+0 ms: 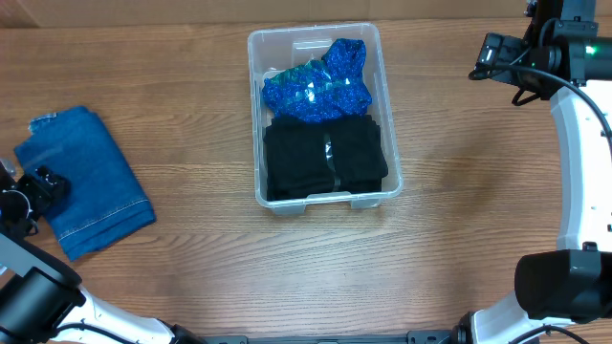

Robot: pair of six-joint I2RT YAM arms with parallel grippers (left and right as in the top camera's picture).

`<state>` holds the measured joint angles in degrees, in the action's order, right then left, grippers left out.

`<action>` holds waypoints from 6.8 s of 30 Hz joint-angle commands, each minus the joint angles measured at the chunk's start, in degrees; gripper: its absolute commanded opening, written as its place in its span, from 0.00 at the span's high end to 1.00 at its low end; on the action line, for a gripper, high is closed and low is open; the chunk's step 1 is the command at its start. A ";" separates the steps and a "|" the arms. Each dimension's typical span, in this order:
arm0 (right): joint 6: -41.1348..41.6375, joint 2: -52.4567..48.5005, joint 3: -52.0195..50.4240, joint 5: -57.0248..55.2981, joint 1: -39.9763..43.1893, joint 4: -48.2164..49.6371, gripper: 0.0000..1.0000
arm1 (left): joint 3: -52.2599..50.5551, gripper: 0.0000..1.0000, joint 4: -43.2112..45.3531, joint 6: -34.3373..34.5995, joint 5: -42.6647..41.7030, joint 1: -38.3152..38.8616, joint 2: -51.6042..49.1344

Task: Pack container
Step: 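Grasp the edge of the folded denim garment with the left gripper, then lift the denim garment and carry it over the bin, then lower the denim garment into the bin and open the left gripper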

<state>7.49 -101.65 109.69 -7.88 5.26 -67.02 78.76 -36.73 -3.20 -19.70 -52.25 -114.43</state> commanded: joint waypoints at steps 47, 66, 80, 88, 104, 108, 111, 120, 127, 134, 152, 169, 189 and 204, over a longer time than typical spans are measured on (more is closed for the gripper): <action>0.20 0.33 0.09 -0.20 0.13 0.26 0.00 | 1.42 0.96 -4.79 -5.14 -23.61 -2.14 -18.21; 0.20 0.33 0.09 -0.20 0.13 0.26 0.00 | 33.00 0.96 -15.47 10.56 -31.17 23.23 10.56; 0.20 0.33 0.09 -0.20 0.13 0.26 0.00 | 36.89 0.96 4.02 36.68 -26.47 57.31 8.04; 0.20 0.33 0.09 -0.20 0.13 0.24 0.00 | 36.87 0.96 11.67 47.01 -24.46 65.18 -2.99; 0.20 0.33 0.09 -0.20 0.13 0.26 0.00 | 35.04 0.96 0.61 45.86 -14.73 70.51 -6.99; 0.20 0.33 0.09 -0.20 0.13 0.24 0.00 | 33.53 0.96 0.50 46.16 -14.62 71.04 -6.99; 0.20 0.33 0.09 -0.20 0.13 0.26 0.00 | 33.51 0.96 0.46 48.11 -14.82 71.12 -6.95; 0.20 0.33 0.09 -0.20 0.13 0.26 0.00 | 33.53 0.96 -5.14 49.51 -13.49 71.84 -4.07; 0.20 0.33 0.09 -0.20 0.13 0.24 0.00 | 33.51 0.96 -13.35 47.74 -6.34 72.91 -1.38; 0.20 0.33 0.09 -0.20 0.13 0.26 0.00 | 33.51 0.96 -14.25 41.59 0.74 72.83 -1.42; 0.20 0.33 0.09 -0.20 0.13 0.24 0.00 | 35.54 0.08 -20.35 22.47 15.72 69.77 2.32; 0.20 0.33 0.09 -0.20 0.13 0.24 0.00 | 35.10 0.96 -22.49 22.47 3.61 70.07 2.21; 0.20 0.33 0.09 -0.20 0.13 0.24 0.00 | 34.91 0.07 -24.06 22.45 7.91 70.25 2.16; 0.20 0.33 0.09 -0.20 0.13 0.24 0.00 | 43.06 0.93 -37.94 22.01 15.19 72.48 2.51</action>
<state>7.51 -101.65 109.69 -7.90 5.26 -67.02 121.19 -71.46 19.27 -5.19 18.26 -113.93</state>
